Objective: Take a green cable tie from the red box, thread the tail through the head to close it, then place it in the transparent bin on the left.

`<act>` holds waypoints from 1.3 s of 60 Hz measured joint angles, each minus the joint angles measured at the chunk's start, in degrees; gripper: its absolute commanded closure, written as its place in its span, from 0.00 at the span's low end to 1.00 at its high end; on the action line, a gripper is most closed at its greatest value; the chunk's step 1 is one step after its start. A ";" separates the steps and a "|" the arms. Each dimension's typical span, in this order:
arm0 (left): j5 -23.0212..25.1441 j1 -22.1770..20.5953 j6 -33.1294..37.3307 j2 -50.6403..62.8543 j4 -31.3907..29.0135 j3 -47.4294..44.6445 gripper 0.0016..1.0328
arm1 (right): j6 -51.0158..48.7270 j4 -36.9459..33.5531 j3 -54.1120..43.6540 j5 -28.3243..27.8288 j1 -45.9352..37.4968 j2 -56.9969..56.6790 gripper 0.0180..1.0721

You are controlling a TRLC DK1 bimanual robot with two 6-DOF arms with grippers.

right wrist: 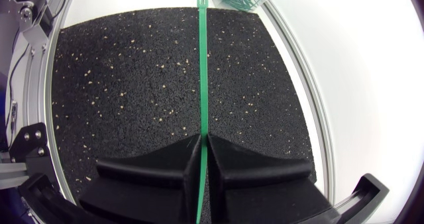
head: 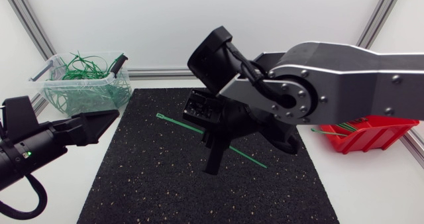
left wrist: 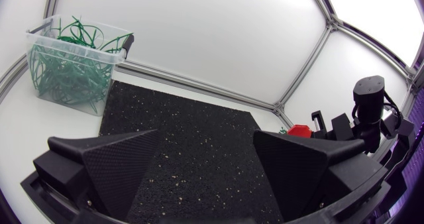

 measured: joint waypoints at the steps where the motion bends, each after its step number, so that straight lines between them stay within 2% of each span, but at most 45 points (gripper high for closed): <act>1: 0.00 -0.46 -0.52 0.57 0.02 0.42 0.04 | 0.37 -0.07 0.26 0.00 -0.07 0.00 0.94; 15: 1.36 -4.74 -6.91 6.08 1.77 5.90 0.04 | 5.29 -2.05 4.28 -4.74 -3.08 -0.22 0.94; 29: 1.31 -9.53 -12.83 9.25 6.97 8.15 0.04 | 9.14 -2.93 7.34 -7.98 -4.66 -0.20 0.94; 35: -1.64 -12.48 -14.38 11.30 9.79 8.46 0.04 | 10.19 -3.56 8.72 -9.97 -5.68 -0.09 0.94; 44: -3.30 -14.84 -16.65 15.26 14.08 9.14 0.04 | 11.61 -3.78 10.32 -11.43 -6.78 0.26 0.94; 56: -6.21 -19.89 -18.78 18.40 16.15 11.82 0.04 | 12.55 -3.80 10.36 -12.55 -6.78 0.98 0.94; 64: -8.31 -23.06 -18.93 21.07 17.77 13.42 0.08 | 12.94 -3.76 10.40 -13.07 -6.78 0.98 0.94; 67: -9.16 -23.76 -18.95 22.08 18.08 13.68 0.12 | 12.96 -3.78 10.40 -13.31 -6.78 1.01 0.94; 75: -9.79 -24.55 -18.95 24.09 18.47 13.73 0.14 | 13.14 -3.76 10.40 -13.77 -6.78 0.98 0.94; 78: -10.10 -24.65 -18.95 24.63 18.67 13.73 0.19 | 13.16 -3.76 10.40 -13.90 -6.78 0.98 0.94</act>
